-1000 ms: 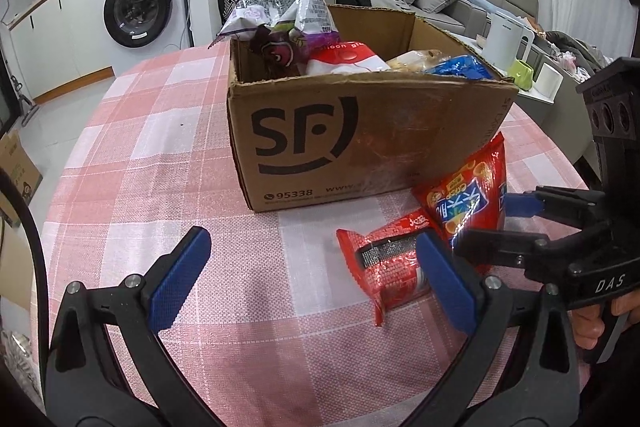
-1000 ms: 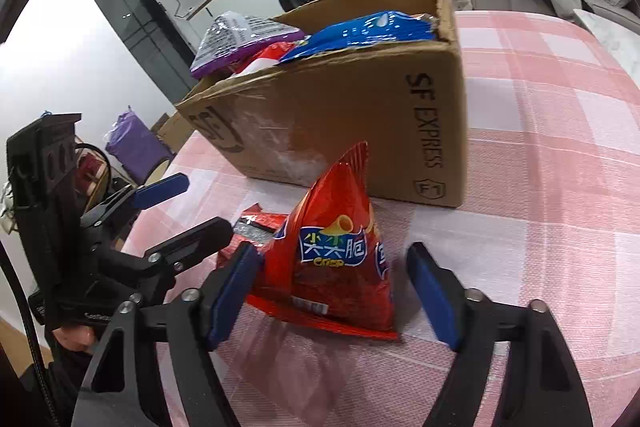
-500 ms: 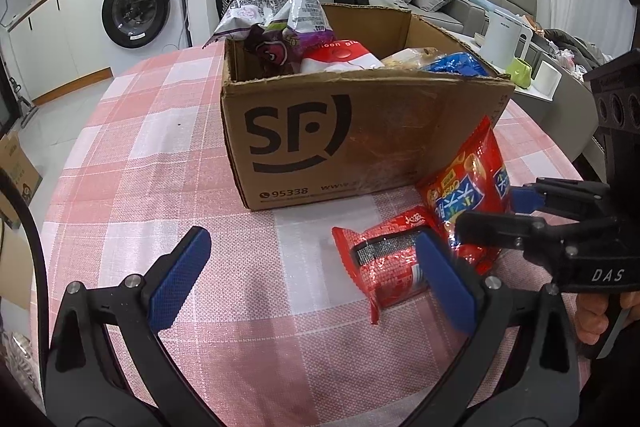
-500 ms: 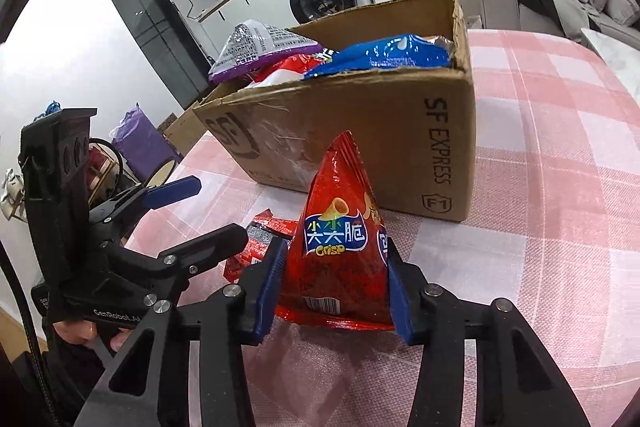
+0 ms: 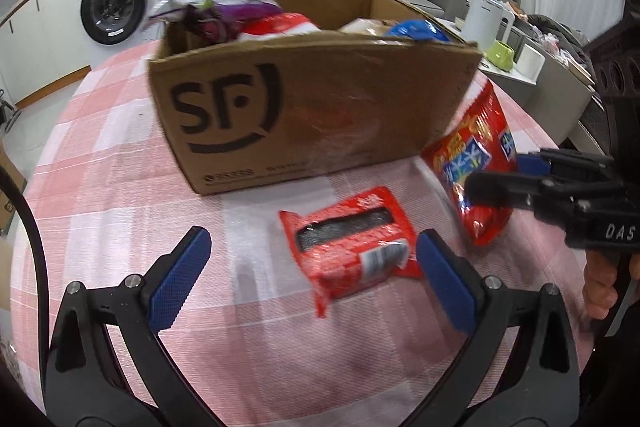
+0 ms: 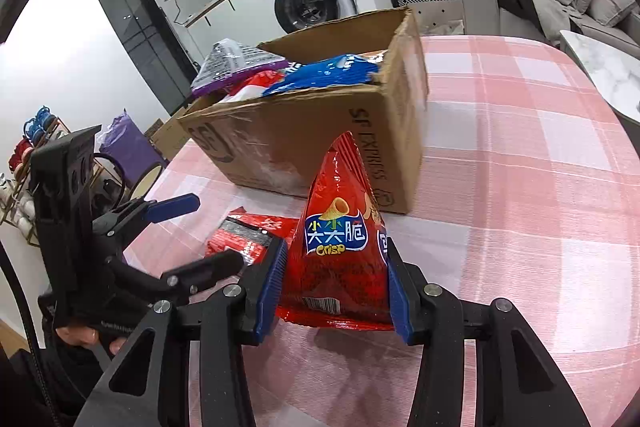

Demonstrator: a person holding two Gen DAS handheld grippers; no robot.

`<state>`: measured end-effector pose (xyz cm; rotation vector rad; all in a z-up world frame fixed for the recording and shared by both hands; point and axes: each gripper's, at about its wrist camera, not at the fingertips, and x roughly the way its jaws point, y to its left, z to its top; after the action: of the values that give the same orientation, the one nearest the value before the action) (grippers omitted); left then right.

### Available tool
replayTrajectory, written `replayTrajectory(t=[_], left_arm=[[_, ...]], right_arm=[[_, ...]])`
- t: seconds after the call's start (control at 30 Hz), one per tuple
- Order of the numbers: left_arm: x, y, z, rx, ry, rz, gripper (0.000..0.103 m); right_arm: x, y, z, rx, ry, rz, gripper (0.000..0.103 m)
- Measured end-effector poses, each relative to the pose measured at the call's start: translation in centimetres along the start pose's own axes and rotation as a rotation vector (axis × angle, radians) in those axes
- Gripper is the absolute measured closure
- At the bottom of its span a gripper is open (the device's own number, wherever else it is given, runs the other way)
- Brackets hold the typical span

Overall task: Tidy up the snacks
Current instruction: 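Grasp the red triangular Crisp bag with the right gripper while the left gripper grasps the red noodle pack, then lift both red bags and carry them over the SF box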

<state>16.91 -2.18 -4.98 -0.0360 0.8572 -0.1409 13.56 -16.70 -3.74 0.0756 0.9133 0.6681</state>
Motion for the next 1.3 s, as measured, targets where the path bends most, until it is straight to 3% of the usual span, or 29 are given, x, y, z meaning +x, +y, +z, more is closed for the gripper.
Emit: replayTrajectory(t=[0.4,0.47,0.53,0.6,0.73,1.3], left_arm=[[0.9,-4.1,-0.9,0.079,0.021,0.013,0.001],[0.9,-4.5,-1.1,0.087,0.018,0.014,0.007],[1.0,-4.9,-1.3,0.098,0.028,-0.002,0.023],[0.9,-5.0,-1.4,0.098,0.024,0.012,0.031],[0.5,-4.6,-1.5,0.085,0.003,-0.039,0.053],[-2.4,-3.3,-1.5,0.077,-0.06,-0.056,0.055]], right_arm=[[-0.6,-1.5,-0.2,0.012,0.012,-0.033,0.056],[-0.7,-1.5,-0.3,0.012,0.013,-0.033,0.056],[-0.8,-1.4,-0.3,0.014,0.013,-0.032,0.056],[-0.7,-1.5,-0.3,0.015,0.014,-0.032,0.056],[-0.7,-1.6,-0.2,0.015,0.014,-0.027,0.056],[-1.5,-1.6,-0.1,0.011,-0.001,-0.01,0.056]])
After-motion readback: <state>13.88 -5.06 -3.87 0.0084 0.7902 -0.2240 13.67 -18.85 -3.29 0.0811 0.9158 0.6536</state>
